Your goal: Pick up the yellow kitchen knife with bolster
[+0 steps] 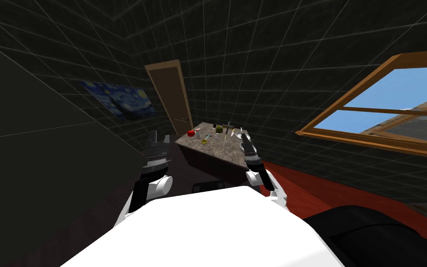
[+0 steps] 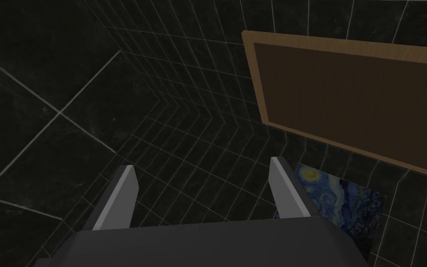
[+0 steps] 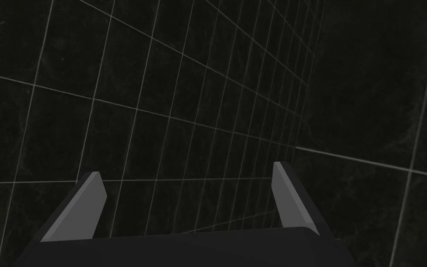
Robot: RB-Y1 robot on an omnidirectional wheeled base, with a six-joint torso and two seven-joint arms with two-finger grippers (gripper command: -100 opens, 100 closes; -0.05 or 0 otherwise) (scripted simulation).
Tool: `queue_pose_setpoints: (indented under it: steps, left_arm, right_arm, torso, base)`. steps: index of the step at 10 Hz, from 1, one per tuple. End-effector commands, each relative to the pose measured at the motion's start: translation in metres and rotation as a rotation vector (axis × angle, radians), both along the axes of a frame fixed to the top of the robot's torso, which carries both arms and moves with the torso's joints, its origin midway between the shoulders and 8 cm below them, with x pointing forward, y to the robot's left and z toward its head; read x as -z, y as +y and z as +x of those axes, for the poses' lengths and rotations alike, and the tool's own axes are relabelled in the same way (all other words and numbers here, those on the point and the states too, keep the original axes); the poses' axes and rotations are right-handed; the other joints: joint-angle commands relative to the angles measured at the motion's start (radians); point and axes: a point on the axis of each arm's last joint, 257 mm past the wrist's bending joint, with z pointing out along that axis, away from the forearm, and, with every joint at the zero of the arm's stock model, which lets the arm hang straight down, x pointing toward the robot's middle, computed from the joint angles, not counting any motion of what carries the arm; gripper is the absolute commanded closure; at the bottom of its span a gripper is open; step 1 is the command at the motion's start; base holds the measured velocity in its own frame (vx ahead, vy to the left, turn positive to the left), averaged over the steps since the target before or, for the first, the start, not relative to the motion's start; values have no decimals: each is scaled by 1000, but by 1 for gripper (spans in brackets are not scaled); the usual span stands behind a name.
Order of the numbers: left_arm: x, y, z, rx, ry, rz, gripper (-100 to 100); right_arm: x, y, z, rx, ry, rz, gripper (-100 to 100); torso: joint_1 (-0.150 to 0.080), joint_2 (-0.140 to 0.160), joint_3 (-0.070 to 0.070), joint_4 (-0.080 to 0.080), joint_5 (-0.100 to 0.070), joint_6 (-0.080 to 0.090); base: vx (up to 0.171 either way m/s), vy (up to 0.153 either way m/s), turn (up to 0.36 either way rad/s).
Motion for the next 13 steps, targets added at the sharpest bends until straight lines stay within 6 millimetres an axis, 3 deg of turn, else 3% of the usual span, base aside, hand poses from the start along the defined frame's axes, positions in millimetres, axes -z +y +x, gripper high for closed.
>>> queue_pose_setpoints:
  steps: [1, 5, 6, 7, 8, 9, 10, 11, 12, 13]
  left_arm:
    - [0, 0, 0, 0, 0, 0, 0]
    - [0, 0, 0, 0, 0, 0, 0]
    - [0, 0, 0, 0, 0, 0, 0]
    - [0, 0, 0, 0, 0, 0, 0]
    - [0, 0, 0, 0, 0, 0, 0]
    - [0, 0, 0, 0, 0, 0, 0]
    - [0, 0, 0, 0, 0, 0, 0]
    - [0, 0, 0, 0, 0, 0, 0]
    - [0, 0, 0, 0, 0, 0, 0]
    - [0, 0, 0, 0, 0, 0, 0]
  right_arm:
    - [6, 1, 4, -1, 12, -37, -100]
    - [30, -1, 15, 3, 65, -160, -100]
    - [44, -4, 19, 13, 92, -212, -100]
    - [44, -3, 19, 6, 94, -228, -100]
    - [59, -6, 24, 17, 122, -280, -100]
    - [60, -5, 24, 9, 124, -300, -100]
    - [76, -9, 27, 18, 155, -354, -100]
    - [77, -9, 27, 12, 155, -375, -100]
    - [95, -13, 29, 18, 188, -431, -100]
    - [95, -13, 29, 15, 187, -455, -100]
  torso:
    - [0, 0, 0, 0, 0, 0]
    - [0, 0, 0, 0, 0, 0]
    - [1, 0, 0, 0, 0, 1]
    - [0, 0, 0, 0, 0, 0]
    - [1, 0, 0, 0, 0, 1]
    - [0, 0, 0, 0, 0, 0]
    - [0, -1, 0, 0, 0, 1]
    - [0, 0, 0, 0, 0, 0]
    - [0, -1, 0, 0, 0, 1]
    - [0, -1, 0, 0, 0, 0]
  base:
    - [-36, -66, 123]
    - [-53, -69, 178]
    - [-55, -67, 271]
    - [-47, -61, 128]
    - [-50, -67, 268]
    - [-48, -68, 156]
    - [-64, -66, 271]
    - [-49, -60, 162]
    - [-57, -57, 276]
    - [-37, -55, 150]
